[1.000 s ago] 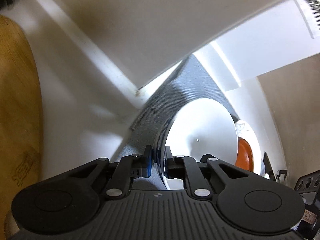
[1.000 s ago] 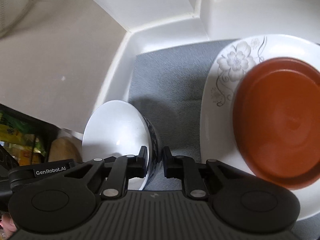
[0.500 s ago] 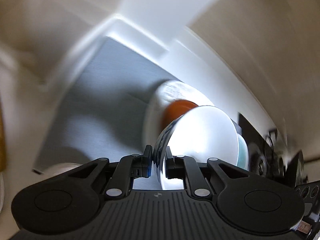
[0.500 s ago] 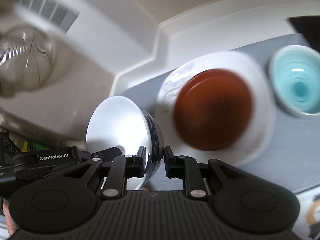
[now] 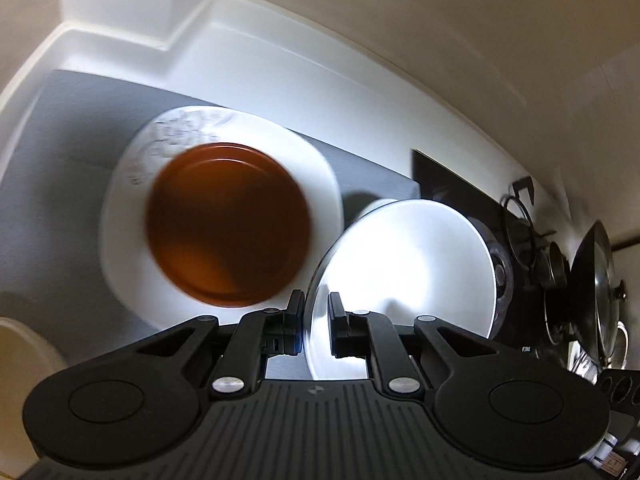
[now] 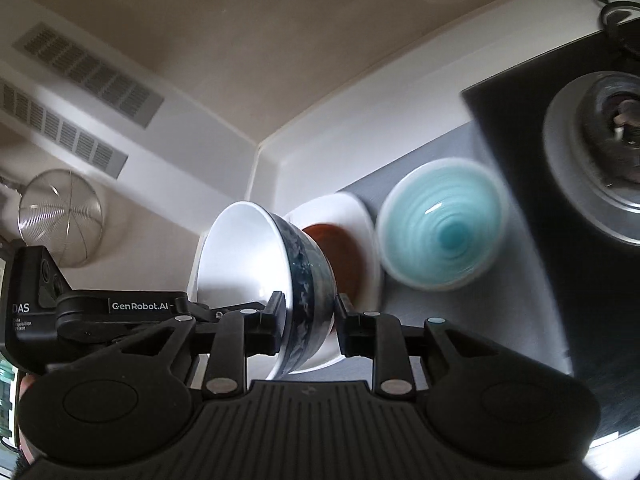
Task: Organize plates and bowls
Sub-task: 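Lift the blue-patterned bowl and lower it into the teal bowl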
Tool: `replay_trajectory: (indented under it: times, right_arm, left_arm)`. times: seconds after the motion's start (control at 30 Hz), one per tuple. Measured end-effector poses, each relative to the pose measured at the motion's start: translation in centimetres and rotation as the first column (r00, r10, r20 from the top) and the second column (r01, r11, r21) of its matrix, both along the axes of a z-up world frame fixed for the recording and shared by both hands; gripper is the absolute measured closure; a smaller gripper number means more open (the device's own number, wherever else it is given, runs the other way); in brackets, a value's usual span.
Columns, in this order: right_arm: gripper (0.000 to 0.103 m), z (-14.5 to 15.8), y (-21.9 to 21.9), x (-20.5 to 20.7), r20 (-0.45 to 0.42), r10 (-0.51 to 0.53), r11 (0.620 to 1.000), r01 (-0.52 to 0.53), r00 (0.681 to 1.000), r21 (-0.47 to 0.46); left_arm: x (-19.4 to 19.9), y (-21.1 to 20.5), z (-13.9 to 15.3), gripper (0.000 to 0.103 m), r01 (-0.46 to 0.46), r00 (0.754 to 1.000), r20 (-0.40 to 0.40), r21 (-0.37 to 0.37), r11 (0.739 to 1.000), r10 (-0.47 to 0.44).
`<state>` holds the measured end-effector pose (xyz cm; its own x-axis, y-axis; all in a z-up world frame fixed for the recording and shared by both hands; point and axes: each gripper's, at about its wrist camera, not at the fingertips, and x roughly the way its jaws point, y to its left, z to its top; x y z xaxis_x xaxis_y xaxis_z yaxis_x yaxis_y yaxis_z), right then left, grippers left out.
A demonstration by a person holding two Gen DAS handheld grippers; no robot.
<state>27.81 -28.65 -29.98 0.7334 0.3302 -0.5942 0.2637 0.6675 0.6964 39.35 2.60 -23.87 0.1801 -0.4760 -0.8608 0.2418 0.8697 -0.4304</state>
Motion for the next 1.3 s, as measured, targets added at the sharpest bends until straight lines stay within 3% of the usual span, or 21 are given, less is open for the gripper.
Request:
replay_trajectory:
  times: [0.17, 0.47, 0.63, 0.9, 1.07, 1.3]
  right_arm:
    - [0.075, -0.1, -2.4, -0.6, -0.007, -0.054, 0.998, 0.053, 0.999, -0.036]
    - [0.075, -2.7, -5.8, 0.3, -0.055, -0.174, 0.984, 0.171, 0.983, -0.055]
    - [0.075, -5.0, -6.6, 0.9, -0.115, -0.225, 0.974, 0.220, 0.967, -0.061]
    - [0.074, -5.8, -5.2, 1.8, -0.092, -0.250, 0.966, 0.242, 0.964, -0.092]
    - [0.075, -6.5, -5.2, 2.5, -0.116, -0.254, 0.963, 0.240, 0.960, -0.121]
    - [0.078, -6.7, -5.2, 2.6, -0.105, -0.276, 0.955, 0.261, 0.955, -0.143]
  left_arm:
    - [1.5, -6.2, -1.1, 0.091, 0.048, 0.999, 0.001, 0.019, 0.999, -0.048]
    - [3.4, -11.7, -3.4, 0.091, 0.092, 0.996, -0.018, 0.098, 0.991, -0.091]
    - [4.0, -12.7, -4.7, 0.091, 0.093, 0.996, -0.031, 0.146, 0.985, -0.089]
    - [5.1, -12.7, -5.2, 0.091, 0.105, 0.994, -0.029, 0.212, 0.972, -0.101]
    - [5.2, -12.9, -6.0, 0.091, 0.115, 0.992, -0.070, 0.210, 0.971, -0.102]
    - [4.6, -13.3, -6.2, 0.091, 0.152, 0.988, -0.063, 0.217, 0.964, -0.141]
